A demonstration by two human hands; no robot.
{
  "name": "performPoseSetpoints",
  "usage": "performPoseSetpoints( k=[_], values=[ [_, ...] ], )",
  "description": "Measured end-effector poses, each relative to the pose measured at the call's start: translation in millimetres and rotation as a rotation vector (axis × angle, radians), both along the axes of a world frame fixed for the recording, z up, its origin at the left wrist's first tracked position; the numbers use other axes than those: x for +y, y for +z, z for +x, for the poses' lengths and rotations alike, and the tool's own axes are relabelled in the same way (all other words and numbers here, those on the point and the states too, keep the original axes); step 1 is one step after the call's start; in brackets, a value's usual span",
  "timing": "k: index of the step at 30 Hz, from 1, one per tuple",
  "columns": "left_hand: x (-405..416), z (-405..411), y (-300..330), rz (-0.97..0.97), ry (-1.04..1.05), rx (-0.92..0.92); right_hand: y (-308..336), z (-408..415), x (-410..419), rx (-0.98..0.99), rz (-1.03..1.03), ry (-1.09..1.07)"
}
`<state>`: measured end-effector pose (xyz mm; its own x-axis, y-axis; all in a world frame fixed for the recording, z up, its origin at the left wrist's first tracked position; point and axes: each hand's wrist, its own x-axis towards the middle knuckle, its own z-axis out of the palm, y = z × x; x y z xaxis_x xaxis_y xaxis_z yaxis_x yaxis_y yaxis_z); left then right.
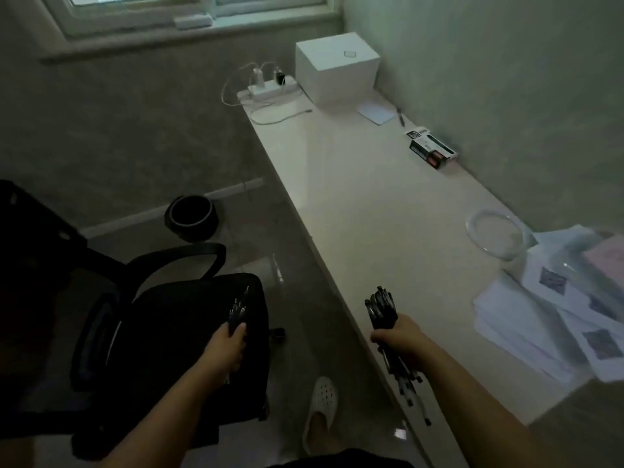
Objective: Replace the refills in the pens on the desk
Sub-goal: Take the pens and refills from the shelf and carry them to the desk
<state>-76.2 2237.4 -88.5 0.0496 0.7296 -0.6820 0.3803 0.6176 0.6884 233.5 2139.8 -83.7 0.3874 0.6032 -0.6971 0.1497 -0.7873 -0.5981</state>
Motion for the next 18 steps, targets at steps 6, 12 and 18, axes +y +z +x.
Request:
performPoseSetpoints(
  k=[6,12,18],
  values=[
    [62,50,4,-0.014,-0.063,0.011,1,33,79,0.025,0.047,0.016],
    [118,90,-4,0.019,-0.124,0.07,9,61,123,0.055,0.099,-0.037],
    [169,153,-16,0.041,-0.343,0.06,-8,92,107,0.069,0.095,-0.24]
  ],
)
